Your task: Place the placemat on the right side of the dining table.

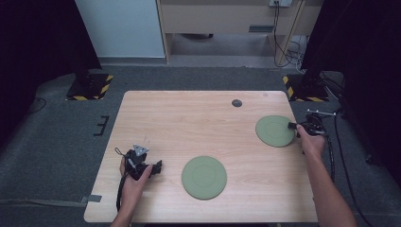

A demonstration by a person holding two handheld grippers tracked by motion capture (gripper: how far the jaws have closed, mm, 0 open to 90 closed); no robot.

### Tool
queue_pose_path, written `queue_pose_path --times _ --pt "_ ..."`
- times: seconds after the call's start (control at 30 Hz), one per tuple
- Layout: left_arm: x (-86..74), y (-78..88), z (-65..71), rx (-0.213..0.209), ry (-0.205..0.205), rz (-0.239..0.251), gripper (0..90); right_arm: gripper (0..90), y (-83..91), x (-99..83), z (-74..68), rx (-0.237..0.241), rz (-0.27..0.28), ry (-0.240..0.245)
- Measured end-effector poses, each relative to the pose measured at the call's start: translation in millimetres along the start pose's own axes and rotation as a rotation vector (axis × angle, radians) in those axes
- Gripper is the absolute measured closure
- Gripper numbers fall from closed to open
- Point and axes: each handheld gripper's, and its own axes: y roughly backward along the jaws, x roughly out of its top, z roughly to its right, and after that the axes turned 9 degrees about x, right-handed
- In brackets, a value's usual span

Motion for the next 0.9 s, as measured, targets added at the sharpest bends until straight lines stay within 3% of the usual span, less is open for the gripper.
queue_pose_path --times 0.47,0.9 --pt "0.0 0.0 0.0 0.000 0.000 0.000 2.1 74.8 -4.7 -2.6 4.2 -0.014 -0.011 0.001" --pt "0.2 -0.4 -0.4 -0.003 -0.003 0.000 2.0 48.0 -3.5 -1.5 -4.2 -0.068 0.005 0.021"
